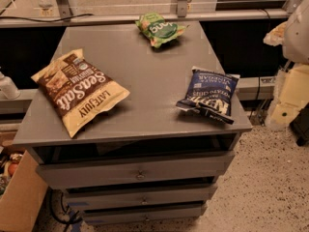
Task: Pick brown chip bag
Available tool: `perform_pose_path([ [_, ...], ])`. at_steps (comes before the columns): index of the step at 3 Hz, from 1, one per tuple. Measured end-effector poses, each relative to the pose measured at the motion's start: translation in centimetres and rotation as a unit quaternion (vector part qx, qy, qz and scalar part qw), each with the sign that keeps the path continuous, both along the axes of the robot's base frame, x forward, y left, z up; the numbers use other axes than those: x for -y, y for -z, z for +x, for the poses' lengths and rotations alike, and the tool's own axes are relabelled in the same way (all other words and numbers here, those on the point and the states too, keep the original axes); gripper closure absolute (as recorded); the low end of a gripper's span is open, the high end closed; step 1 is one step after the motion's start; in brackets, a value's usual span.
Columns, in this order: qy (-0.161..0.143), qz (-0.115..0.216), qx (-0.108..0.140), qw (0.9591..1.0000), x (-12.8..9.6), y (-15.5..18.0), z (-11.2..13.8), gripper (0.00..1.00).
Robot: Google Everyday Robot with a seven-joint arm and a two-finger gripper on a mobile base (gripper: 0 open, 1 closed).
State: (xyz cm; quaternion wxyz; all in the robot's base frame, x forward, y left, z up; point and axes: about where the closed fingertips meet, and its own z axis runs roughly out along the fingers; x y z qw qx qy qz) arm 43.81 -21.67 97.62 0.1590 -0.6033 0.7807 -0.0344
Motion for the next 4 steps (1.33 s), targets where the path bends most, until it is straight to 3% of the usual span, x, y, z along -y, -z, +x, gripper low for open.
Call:
perform_pose_path([
  [1,0.0,0.0,0.0,1.0,0.0,0.0,0.0,0.0],
  [2,-0.054,0.0,-0.004,0.9985,-2.7,0.4,1.3,0.0],
  [3,-0.162,-0.005,-0.003,0.9867,-8.9,1.3,2.8,0.0],
  [4,-0.259,-0.003,0.007,0.9658,-15.2,2.0,2.5,0.0],
])
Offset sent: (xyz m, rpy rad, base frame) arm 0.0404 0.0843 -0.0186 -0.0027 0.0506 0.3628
